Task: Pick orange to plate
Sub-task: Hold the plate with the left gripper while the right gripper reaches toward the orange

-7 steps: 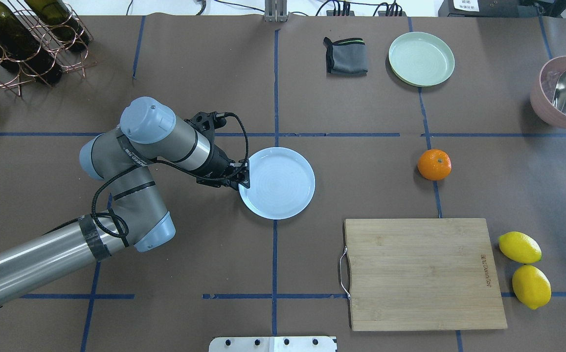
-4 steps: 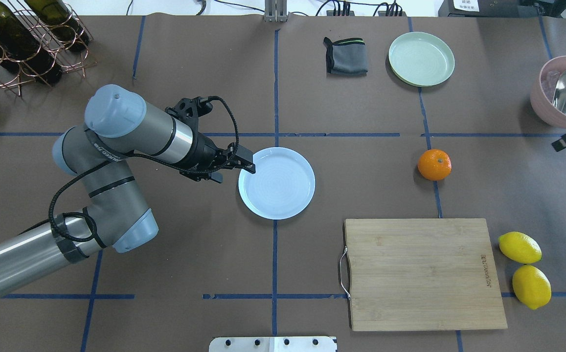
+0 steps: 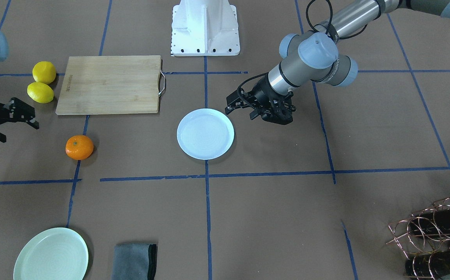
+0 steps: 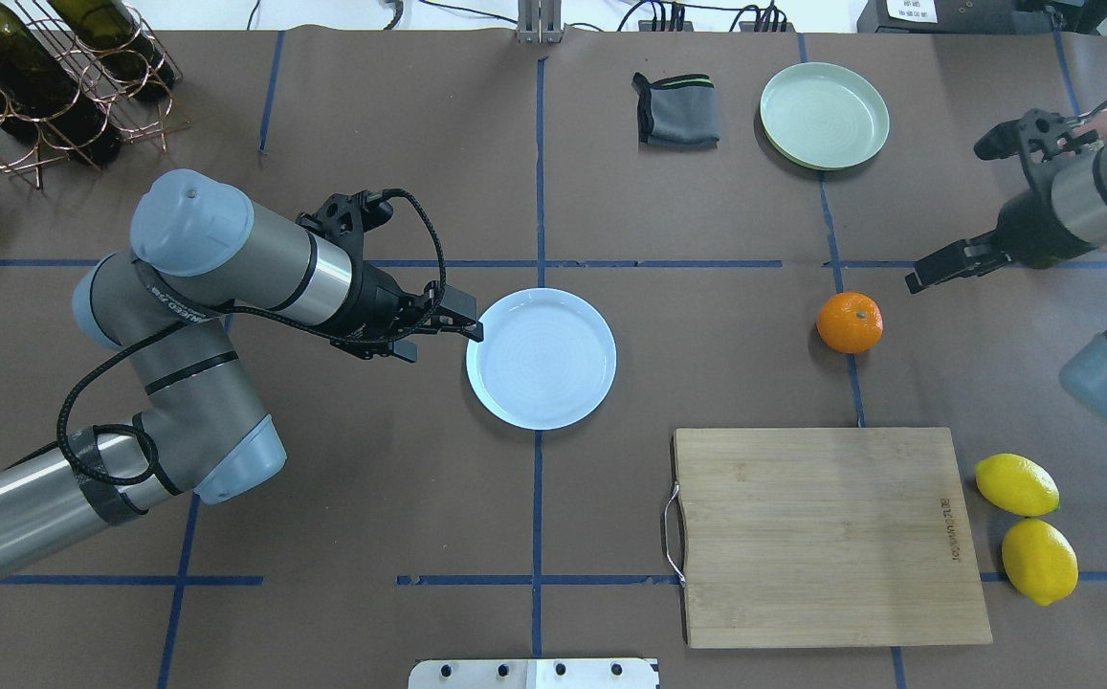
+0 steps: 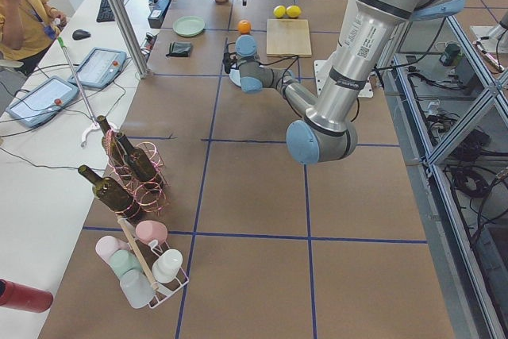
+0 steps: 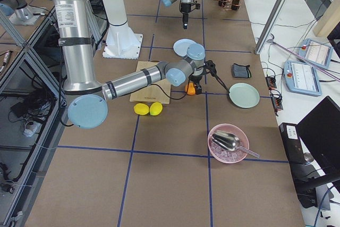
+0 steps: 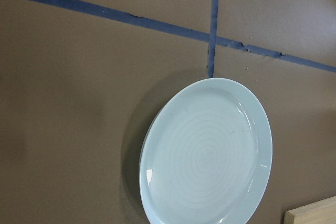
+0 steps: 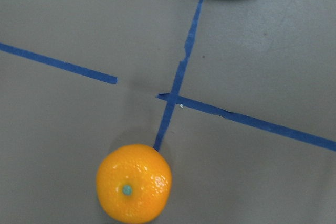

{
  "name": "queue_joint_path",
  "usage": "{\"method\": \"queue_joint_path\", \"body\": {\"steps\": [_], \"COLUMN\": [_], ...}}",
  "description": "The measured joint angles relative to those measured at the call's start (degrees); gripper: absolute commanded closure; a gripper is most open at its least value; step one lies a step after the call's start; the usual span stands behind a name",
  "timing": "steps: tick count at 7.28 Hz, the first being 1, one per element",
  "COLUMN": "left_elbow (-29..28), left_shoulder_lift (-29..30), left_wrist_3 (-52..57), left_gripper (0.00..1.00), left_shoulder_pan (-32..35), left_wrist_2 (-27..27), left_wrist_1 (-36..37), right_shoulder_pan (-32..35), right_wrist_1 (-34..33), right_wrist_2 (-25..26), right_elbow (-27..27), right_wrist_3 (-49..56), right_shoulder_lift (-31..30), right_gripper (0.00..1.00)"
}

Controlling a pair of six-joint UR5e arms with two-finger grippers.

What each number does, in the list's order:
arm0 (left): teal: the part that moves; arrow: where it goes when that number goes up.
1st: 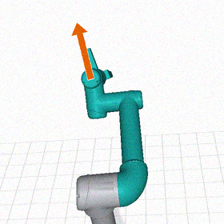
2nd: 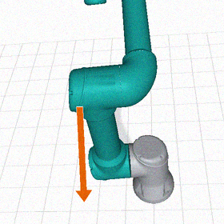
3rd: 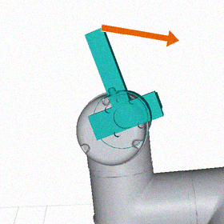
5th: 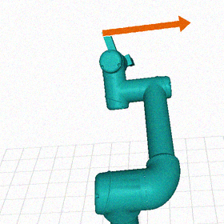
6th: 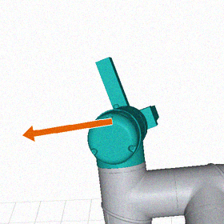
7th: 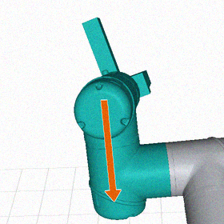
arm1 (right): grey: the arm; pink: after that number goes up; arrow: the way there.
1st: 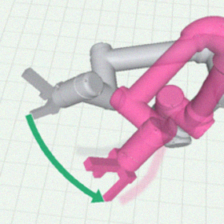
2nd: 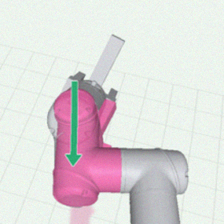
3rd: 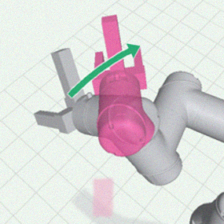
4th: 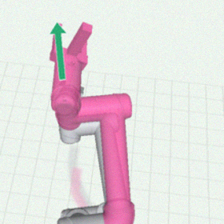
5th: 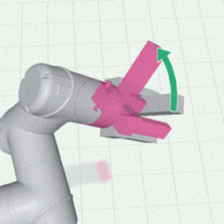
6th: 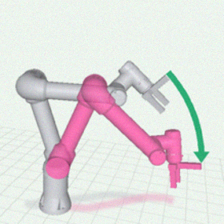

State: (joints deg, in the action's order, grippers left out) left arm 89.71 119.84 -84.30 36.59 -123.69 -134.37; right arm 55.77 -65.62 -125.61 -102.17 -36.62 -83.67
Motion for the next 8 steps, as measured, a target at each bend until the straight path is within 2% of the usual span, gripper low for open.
{"method": "queue_joint_path", "body": {"steps": [2, 5, 8], "left_elbow": [0.0, 0.0, 0.1], "left_shoulder_lift": [0.0, 0.0, 0.0], "left_wrist_3": [-0.4, -0.5, -0.7], "left_gripper": [0.00, 0.00, 0.00], "left_shoulder_pan": [-0.1, -0.2, -0.1], "left_wrist_2": [0.0, 0.0, 0.0], "left_wrist_1": [0.0, 0.0, 0.0], "right_shoulder_pan": [-5.3, -9.6, -11.1], "right_wrist_1": [2.1, 2.3, 2.4], "right_wrist_2": [6.5, 12.5, 14.7], "right_elbow": [0.2, 0.5, 2.4], "right_wrist_3": [-6.7, -11.1, -13.6], "right_shoulder_lift": [0.2, 0.4, 1.5], "right_gripper": [0.00, 0.00, 0.00]}}
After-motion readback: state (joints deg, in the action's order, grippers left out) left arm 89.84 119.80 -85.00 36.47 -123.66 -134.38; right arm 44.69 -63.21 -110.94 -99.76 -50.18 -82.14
